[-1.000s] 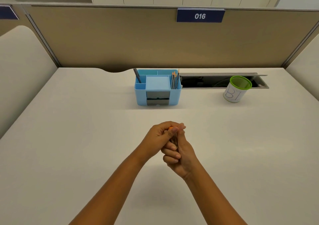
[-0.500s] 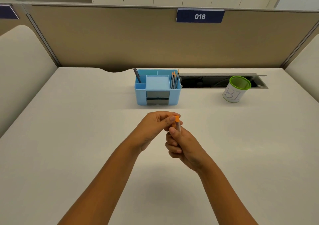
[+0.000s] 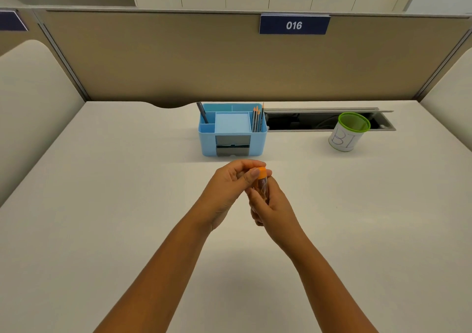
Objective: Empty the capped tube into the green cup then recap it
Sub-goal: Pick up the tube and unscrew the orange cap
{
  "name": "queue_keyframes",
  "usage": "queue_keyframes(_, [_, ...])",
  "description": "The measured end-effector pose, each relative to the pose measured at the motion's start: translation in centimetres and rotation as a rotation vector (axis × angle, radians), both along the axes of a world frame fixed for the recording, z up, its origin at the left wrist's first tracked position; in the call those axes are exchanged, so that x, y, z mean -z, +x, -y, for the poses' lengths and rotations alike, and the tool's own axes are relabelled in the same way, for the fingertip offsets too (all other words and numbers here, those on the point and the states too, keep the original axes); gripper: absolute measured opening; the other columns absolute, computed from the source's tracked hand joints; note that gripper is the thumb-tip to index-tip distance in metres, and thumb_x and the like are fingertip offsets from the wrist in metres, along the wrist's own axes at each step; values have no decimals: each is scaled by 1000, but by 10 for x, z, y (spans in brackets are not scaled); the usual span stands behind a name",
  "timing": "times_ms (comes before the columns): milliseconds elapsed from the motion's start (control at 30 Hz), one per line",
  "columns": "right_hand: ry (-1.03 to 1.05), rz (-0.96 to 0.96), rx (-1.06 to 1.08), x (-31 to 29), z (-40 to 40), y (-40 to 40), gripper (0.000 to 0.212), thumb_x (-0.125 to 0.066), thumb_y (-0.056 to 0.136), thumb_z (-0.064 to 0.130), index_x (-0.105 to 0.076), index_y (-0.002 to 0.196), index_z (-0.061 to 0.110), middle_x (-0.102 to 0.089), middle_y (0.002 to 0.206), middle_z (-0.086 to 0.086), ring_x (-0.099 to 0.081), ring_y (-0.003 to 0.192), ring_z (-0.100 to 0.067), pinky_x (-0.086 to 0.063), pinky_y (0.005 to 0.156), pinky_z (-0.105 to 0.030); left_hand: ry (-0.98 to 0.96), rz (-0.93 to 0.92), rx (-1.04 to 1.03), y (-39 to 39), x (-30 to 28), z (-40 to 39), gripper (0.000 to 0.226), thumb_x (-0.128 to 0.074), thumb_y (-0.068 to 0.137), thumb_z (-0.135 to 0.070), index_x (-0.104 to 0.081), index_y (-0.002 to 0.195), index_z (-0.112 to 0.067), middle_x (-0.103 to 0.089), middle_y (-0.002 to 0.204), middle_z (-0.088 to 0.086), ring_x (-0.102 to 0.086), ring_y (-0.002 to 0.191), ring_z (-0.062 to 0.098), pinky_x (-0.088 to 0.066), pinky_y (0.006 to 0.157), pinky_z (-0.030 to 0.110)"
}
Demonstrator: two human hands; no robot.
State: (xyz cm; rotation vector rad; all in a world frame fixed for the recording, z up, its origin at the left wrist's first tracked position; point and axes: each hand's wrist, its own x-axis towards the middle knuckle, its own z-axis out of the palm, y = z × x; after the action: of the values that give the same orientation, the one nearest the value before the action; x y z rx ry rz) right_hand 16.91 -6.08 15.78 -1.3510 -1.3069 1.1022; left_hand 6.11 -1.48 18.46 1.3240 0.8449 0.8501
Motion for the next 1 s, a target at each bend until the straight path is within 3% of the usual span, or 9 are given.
queue_keyframes(100, [58,57,148,4,-3,-9,4,-45,95,27,-45,95,31,-53,68,11,-53,51,2,-41,46,-10,-30,59,-74,9,3,5,37,-52,72,-47,-60,104,-30,-71,98,-14,-62,105,9,-48,90,22])
queue_keyframes(233, [64,106,216,5,-5,-12,12,-46,94,27,-41,105,30,-54,78,22,-59,69,2,-45,54,-4,-91,86,-106,20,6,12,41,-47,73,-50,-63,104,-29,-67,107,-8,-61,105,10,-50,87,22])
queue_keyframes(333, [55,101,139,0,-5,-8,10,-45,95,25,-41,104,28,-53,72,16,-55,58,0,-42,48,-5,-101,88,-101,17,4,11,30,-47,74,-48,-69,89,-34,-73,92,-17,-64,95,4,-51,72,13])
queue_keyframes(400, [45,85,50,-3,-5,-2,11,-45,95,23,-42,106,25,-51,69,11,-51,51,1,-40,45,-8,-87,92,-47,11,1,7,29,-47,75,-47,-70,87,-33,-73,91,-20,-65,94,3,-51,70,12])
queue_keyframes(567, [-22,-87,-218,-8,-4,7,9,-43,96,25,-43,93,33,-44,56,11,-41,43,-1,-37,44,-11,-77,31,87,1,-2,2,40,-43,79,-50,-67,103,-28,-68,109,-15,-56,113,9,-43,97,26])
queue_keyframes(700, [26,-58,-128,-4,-7,0,9,-42,96,23,-43,94,32,-45,53,14,-42,43,-1,-36,44,-14,-99,69,3,7,-2,7,33,-41,83,-46,-66,96,-29,-69,105,-16,-60,104,6,-51,76,15])
queue_keyframes(833, [57,13,-23,0,-7,-8,8,-43,96,24,-44,90,29,-48,58,10,-48,43,2,-36,42,-8,-71,31,-59,13,0,9,32,-36,90,-41,-66,90,-31,-65,109,-7,-57,108,14,-48,84,24])
queue_keyframes(1000, [46,69,-91,4,-2,-9,8,-47,94,24,-43,90,30,-50,64,8,-48,47,2,-38,45,-11,-59,116,-91,6,-8,3,29,-38,84,-46,-60,89,-27,-74,85,-11,-65,95,5,-49,86,30])
